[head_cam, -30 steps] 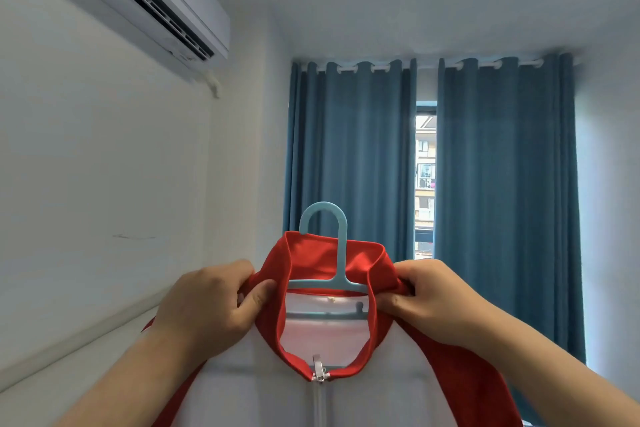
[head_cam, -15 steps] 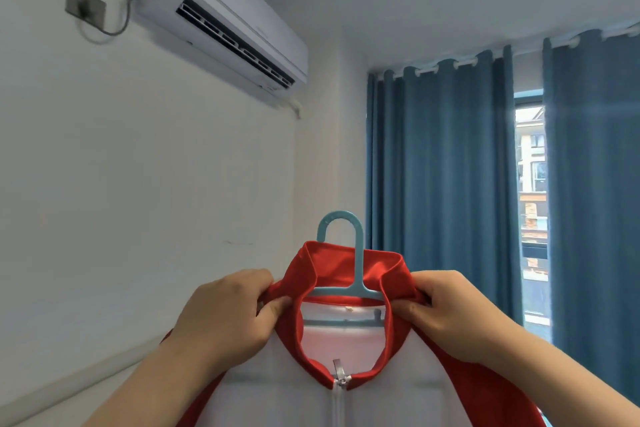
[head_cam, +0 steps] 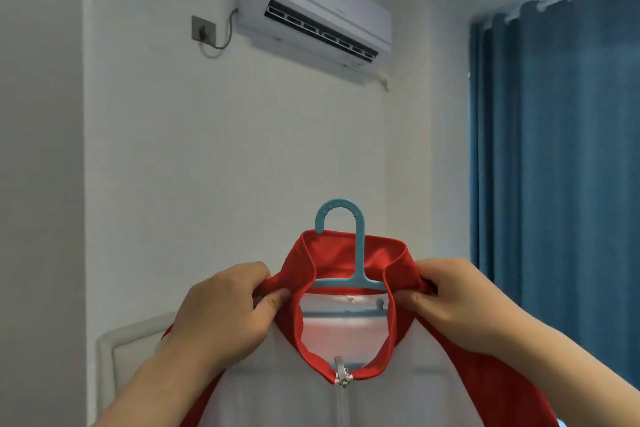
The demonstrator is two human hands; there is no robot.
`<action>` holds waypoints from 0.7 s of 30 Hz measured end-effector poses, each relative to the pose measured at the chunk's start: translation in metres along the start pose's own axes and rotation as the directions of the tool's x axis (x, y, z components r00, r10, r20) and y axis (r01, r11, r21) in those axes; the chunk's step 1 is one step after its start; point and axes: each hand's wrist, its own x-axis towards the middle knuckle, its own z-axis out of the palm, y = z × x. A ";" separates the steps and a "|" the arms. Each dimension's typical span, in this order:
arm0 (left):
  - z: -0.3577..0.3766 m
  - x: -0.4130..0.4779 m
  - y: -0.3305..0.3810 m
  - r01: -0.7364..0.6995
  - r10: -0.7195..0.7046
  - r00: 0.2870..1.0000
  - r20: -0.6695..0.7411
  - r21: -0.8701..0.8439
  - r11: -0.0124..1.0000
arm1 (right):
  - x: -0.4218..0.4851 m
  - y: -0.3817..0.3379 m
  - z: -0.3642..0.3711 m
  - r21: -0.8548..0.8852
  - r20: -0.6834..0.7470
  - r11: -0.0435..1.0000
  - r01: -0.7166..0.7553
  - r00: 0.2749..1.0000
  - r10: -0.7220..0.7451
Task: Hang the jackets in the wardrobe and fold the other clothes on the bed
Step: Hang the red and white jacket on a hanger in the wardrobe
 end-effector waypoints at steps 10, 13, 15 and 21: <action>-0.072 -0.083 -0.031 0.252 -0.248 0.968 -0.046 0.190 0.949 | 0.009 -0.037 0.071 0.228 0.141 0.967 0.115 0.979 -0.150; -0.092 -0.105 -0.040 0.292 -0.283 0.956 -0.072 0.246 0.924 | 0.012 -0.056 0.094 0.298 0.145 0.944 0.142 0.971 -0.191; -0.105 -0.117 -0.045 0.338 -0.325 0.941 -0.092 0.291 0.895 | 0.014 -0.069 0.108 0.343 0.161 0.927 0.155 0.962 -0.221; -0.132 -0.149 -0.066 0.461 -0.432 0.887 -0.162 0.298 0.836 | 0.022 -0.105 0.146 0.417 0.215 0.898 0.142 0.944 -0.250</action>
